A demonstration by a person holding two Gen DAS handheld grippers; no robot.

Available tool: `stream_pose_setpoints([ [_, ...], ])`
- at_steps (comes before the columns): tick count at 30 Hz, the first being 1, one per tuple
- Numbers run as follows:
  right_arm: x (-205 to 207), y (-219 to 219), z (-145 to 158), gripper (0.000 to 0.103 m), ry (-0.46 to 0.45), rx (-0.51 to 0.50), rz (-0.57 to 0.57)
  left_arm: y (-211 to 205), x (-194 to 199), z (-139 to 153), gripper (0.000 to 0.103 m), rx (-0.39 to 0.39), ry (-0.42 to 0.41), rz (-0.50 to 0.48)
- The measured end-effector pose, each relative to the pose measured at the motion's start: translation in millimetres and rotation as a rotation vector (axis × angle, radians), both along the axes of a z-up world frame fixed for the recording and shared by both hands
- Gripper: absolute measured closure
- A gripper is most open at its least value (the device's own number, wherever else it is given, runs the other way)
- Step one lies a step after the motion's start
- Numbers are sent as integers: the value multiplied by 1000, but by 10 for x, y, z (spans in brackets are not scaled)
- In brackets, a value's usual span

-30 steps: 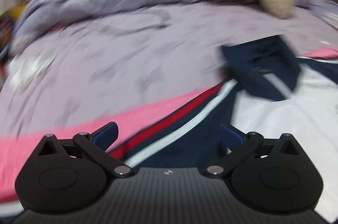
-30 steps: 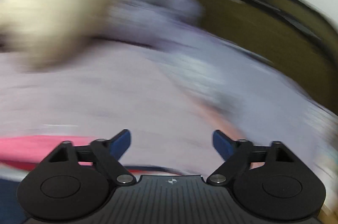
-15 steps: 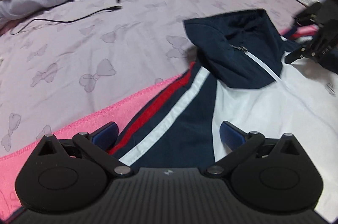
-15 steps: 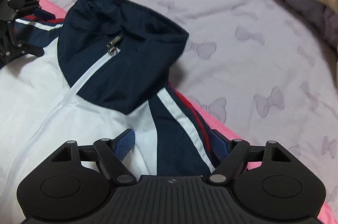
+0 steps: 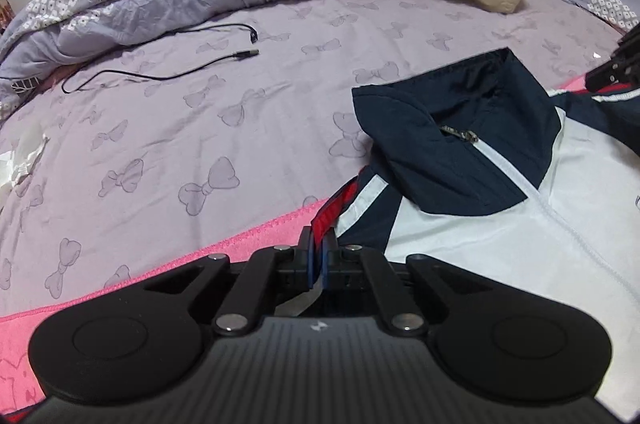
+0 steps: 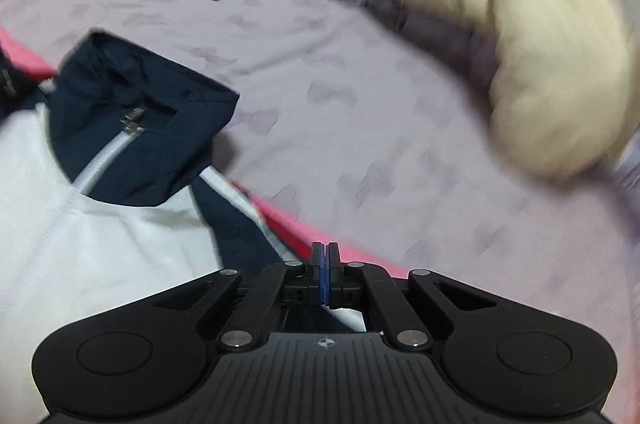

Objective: Fold clothes

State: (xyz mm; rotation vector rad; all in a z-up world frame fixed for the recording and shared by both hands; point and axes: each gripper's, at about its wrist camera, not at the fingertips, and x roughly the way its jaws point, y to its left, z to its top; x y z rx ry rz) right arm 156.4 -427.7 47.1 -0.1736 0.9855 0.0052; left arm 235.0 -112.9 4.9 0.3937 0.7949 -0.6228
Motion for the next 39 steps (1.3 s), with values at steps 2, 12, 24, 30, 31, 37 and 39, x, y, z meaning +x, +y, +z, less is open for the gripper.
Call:
stream_pose_setpoints([
  [2, 33, -215, 28, 82, 17, 176, 29, 56, 21, -7, 101, -32, 22, -2],
  [12, 331, 406, -364, 91, 131, -53, 275, 164, -35, -103, 101, -43, -9, 49],
  [24, -173, 149, 90, 101, -300, -615, -123, -361, 49, 284, 102, -48, -228, 64],
  [30, 2, -677, 69, 65, -61, 205, -110, -417, 446, -192, 96, 24, -33, 140],
  [31, 5, -625, 7, 43, -47, 179, -88, -365, 446, -183, 95, -8, -9, 154],
  [37, 238, -442, -531, 22, 142, 254, -32, -204, 381, -140, 89, -54, 25, 136],
  [39, 185, -275, -536, 50, 116, 148, -8, -186, 360, -108, 86, -67, 12, 127],
])
